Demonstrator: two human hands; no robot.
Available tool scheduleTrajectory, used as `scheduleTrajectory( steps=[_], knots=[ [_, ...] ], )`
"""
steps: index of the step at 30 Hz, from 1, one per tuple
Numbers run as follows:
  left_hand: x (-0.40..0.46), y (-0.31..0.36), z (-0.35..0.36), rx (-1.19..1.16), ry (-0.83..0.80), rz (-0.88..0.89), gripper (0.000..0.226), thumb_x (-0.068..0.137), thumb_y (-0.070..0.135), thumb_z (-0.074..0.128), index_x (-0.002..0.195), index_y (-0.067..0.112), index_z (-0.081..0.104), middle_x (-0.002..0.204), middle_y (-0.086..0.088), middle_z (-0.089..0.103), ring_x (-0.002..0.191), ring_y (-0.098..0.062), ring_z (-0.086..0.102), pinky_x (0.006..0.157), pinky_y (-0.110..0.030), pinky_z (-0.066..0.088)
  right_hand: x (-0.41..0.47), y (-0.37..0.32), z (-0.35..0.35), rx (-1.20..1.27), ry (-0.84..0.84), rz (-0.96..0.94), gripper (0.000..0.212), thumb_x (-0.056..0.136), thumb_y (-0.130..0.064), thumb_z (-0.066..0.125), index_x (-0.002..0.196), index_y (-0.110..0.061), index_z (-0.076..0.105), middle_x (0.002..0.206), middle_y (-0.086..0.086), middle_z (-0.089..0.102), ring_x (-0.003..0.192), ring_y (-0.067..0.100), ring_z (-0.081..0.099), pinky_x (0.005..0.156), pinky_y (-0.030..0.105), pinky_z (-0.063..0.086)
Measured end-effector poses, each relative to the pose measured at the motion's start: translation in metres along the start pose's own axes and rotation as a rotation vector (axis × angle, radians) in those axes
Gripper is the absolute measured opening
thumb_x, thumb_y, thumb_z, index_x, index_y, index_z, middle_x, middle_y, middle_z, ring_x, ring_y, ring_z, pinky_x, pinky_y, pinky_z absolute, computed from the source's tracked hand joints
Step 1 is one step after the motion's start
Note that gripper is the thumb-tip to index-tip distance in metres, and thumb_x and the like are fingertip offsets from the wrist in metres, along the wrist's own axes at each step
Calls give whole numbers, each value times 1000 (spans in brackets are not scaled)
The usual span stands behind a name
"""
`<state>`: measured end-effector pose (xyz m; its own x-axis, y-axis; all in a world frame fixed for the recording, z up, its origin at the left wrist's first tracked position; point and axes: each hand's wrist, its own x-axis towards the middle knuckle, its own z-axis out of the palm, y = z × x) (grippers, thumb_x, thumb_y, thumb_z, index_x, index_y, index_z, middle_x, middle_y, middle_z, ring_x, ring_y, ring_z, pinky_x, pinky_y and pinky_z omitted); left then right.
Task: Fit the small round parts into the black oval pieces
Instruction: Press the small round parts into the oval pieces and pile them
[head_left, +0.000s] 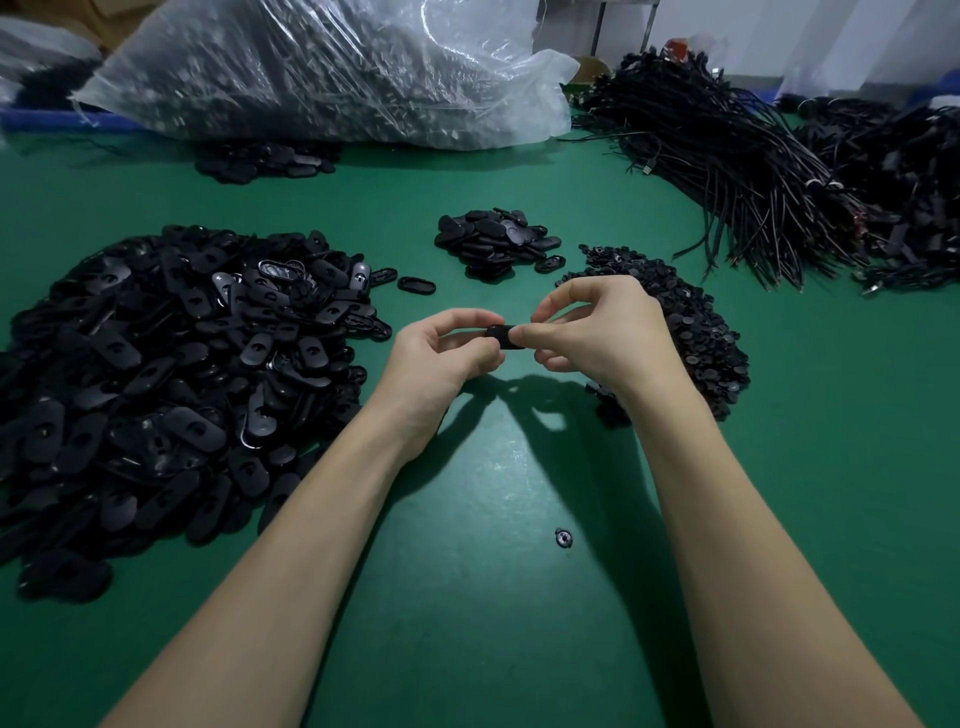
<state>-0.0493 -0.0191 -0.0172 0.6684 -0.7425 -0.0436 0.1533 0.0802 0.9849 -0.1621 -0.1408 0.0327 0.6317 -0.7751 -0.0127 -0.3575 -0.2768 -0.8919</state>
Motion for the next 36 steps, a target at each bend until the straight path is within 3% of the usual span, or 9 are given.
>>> scheduleTrajectory(
  steps=[5,10,15,21,27,36],
  knots=[
    [0,0,-2,-50,-22,-1,19,83,2,76,87,20,73,83,-5,75,79,-16,67,83,-26,55,0,7,0,265,-210,102,20,77,-16,90,91,-9,79,79,4,78,69,13,75,63,20,59],
    [0,2,-1,-92,-13,-14,17,89,-3,69,92,14,69,78,-1,74,75,-13,68,78,-20,55,1,10,-3,384,-278,70,14,85,-2,81,96,2,75,81,12,78,75,19,77,69,22,60],
    [1,0,-1,-76,-2,-2,19,88,-4,69,92,14,69,77,-2,75,75,-14,69,80,-22,56,1,6,0,261,-218,40,11,85,1,79,95,3,75,79,13,78,75,23,79,66,22,61],
    [3,-5,-3,-33,-2,48,17,88,1,73,92,18,72,87,-7,77,87,-23,71,96,-36,56,1,5,2,178,-164,24,6,84,-2,81,88,-2,76,74,9,78,71,21,78,62,22,60],
    [4,-8,-2,37,8,85,16,89,1,71,93,17,74,87,-3,78,85,-16,73,83,-26,56,2,8,9,70,-94,-2,7,82,-7,81,80,-9,75,64,1,75,64,14,76,65,29,64],
    [5,-8,0,44,19,90,14,89,2,72,93,16,74,86,-2,78,84,-15,73,80,-22,56,3,13,11,-4,-78,-55,8,80,-14,81,78,-15,74,64,0,75,61,14,76,69,34,66]
  ],
)
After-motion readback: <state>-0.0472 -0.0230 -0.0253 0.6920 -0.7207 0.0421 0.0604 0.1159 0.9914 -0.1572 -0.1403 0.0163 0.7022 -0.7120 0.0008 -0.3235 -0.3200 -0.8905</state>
